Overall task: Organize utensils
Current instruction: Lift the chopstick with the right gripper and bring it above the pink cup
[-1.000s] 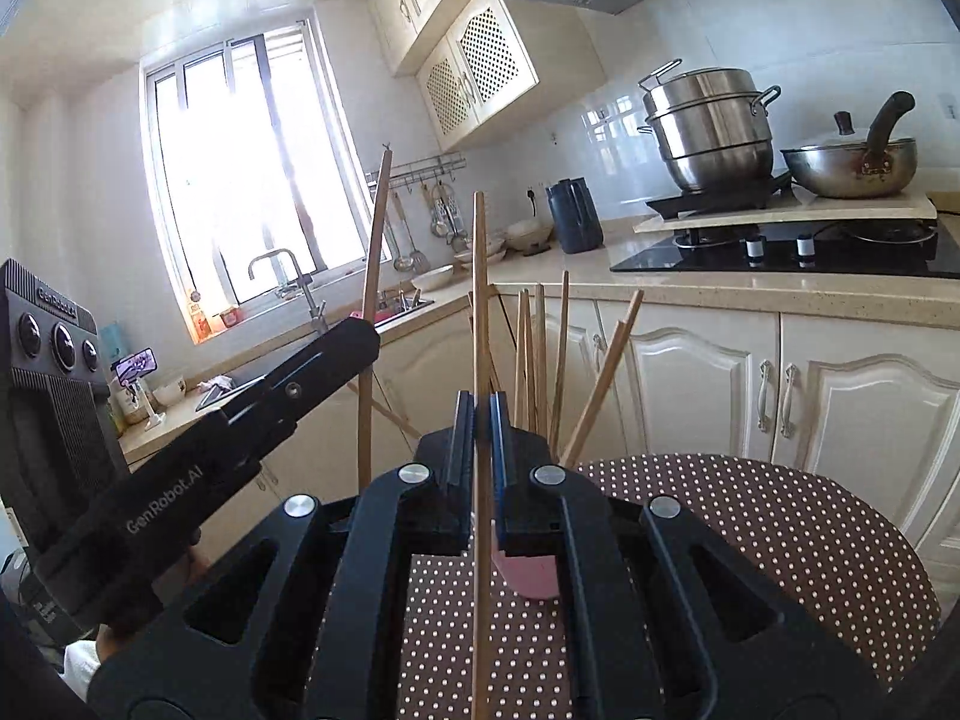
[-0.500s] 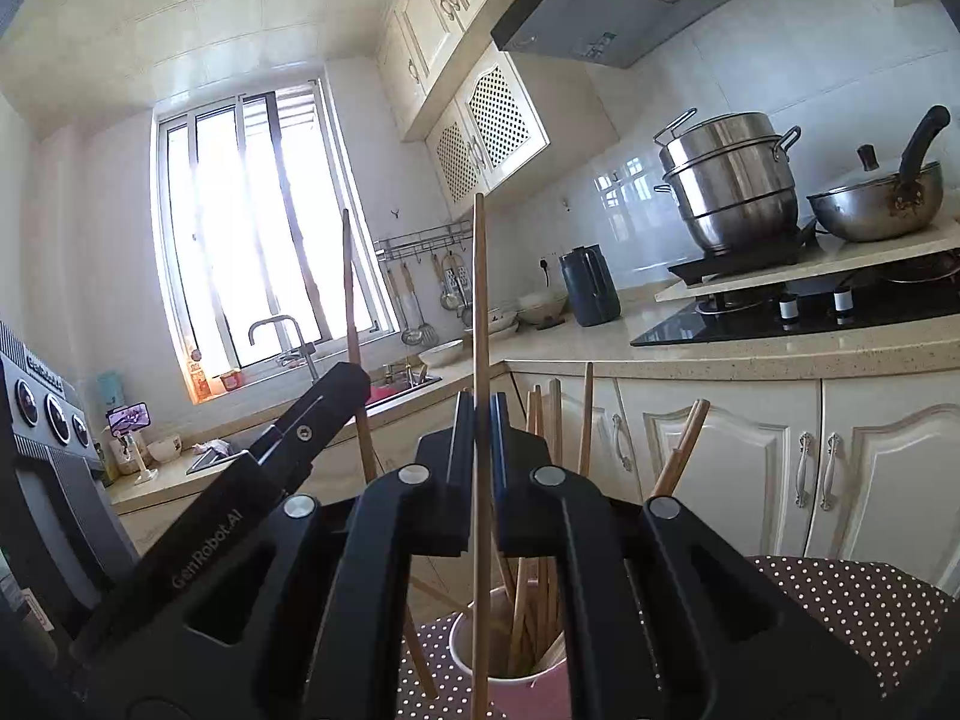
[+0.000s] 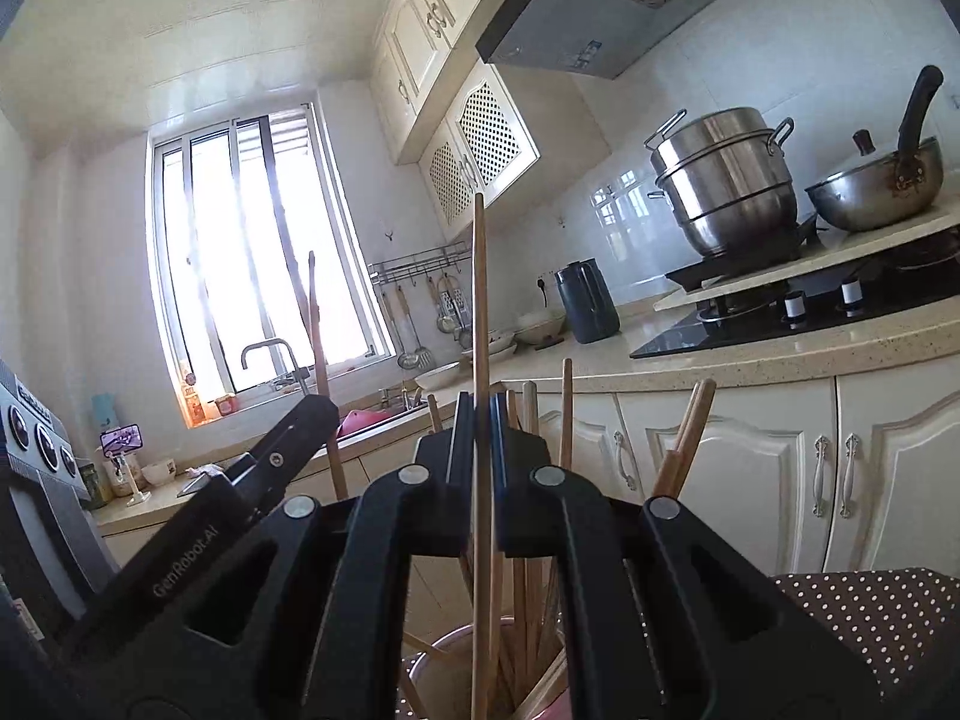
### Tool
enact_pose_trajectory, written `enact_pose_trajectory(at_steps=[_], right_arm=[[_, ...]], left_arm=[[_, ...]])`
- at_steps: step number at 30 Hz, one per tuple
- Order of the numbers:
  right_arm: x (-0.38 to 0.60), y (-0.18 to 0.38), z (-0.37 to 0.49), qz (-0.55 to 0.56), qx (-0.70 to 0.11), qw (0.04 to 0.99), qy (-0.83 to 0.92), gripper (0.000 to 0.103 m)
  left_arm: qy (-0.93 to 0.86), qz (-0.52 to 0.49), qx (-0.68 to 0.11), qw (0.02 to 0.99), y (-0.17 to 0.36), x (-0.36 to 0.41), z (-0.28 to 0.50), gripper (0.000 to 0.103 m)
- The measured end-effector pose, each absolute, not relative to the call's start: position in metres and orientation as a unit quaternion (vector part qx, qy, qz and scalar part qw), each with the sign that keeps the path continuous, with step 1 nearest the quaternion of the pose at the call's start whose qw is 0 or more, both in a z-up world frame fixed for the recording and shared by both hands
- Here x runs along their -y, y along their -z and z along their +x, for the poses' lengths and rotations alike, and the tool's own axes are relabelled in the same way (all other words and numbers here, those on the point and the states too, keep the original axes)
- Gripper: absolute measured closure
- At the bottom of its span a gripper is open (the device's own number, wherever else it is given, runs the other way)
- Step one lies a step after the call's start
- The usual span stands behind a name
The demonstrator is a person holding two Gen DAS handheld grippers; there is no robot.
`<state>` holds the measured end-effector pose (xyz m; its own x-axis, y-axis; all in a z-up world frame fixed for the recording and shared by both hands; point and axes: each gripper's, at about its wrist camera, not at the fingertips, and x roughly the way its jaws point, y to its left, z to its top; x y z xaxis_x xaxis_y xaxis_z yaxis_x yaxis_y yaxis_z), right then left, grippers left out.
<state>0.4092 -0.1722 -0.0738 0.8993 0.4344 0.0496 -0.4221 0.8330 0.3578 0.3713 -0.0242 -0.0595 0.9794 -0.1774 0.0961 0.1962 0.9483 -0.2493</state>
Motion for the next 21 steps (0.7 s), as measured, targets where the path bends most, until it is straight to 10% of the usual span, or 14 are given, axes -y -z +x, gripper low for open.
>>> enact_pose_trajectory(at_steps=[21], right_arm=[[0.178, 0.091, 0.403, 0.158, -0.040, 0.953, -0.255, 0.097]], left_arm=[[0.070, -0.109, 0.015, 0.991, 0.076, 0.031, 0.372, 0.097]])
